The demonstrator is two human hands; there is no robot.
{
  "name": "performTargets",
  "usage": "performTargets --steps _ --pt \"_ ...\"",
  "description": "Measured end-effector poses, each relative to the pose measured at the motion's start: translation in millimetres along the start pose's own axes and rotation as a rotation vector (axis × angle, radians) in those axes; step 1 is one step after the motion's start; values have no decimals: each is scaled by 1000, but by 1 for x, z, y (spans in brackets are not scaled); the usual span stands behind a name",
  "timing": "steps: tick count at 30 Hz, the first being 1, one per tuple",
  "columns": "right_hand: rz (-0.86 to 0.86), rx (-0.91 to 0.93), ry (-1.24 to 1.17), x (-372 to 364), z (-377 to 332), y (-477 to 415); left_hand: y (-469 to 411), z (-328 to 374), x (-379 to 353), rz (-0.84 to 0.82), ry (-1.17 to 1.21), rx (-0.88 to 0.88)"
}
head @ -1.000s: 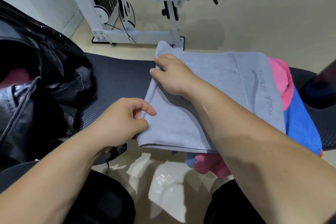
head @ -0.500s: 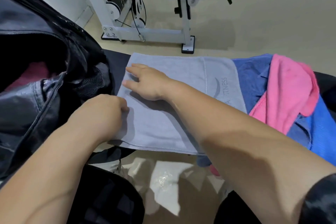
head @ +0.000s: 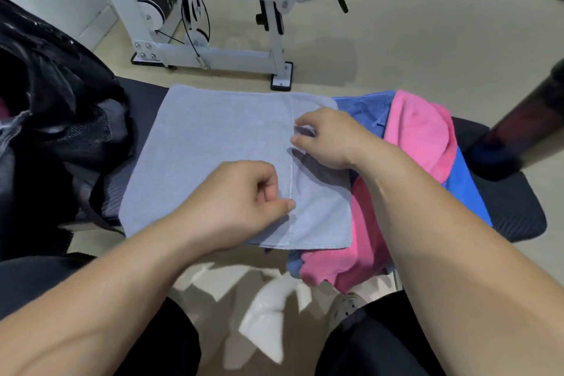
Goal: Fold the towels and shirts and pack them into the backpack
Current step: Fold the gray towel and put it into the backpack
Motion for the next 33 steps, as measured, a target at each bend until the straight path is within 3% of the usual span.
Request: performTargets --steps 6,14,28,33 --pt "49 48 136 -7 -6 4 -13 0 -44 -162 -301 20" --pt "53 35 130 -15 -21 -8 -15 -1 -42 -317 -369 -5" --pt "101 86 -79 -5 -27 -11 -8 0 -11 -127 122 110" --pt "198 106 -249 27 -16 2 -14 30 5 55 341 57"
Point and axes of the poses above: each hand's wrist, its own y-axis away from the middle knuckle, its own x-axis out of the back of the hand, z = x × y, the point moved 1 cm from there along -y, towards the middle knuckle, and after that the axes turned 15 degrees about -x, right-handed, at the moved point
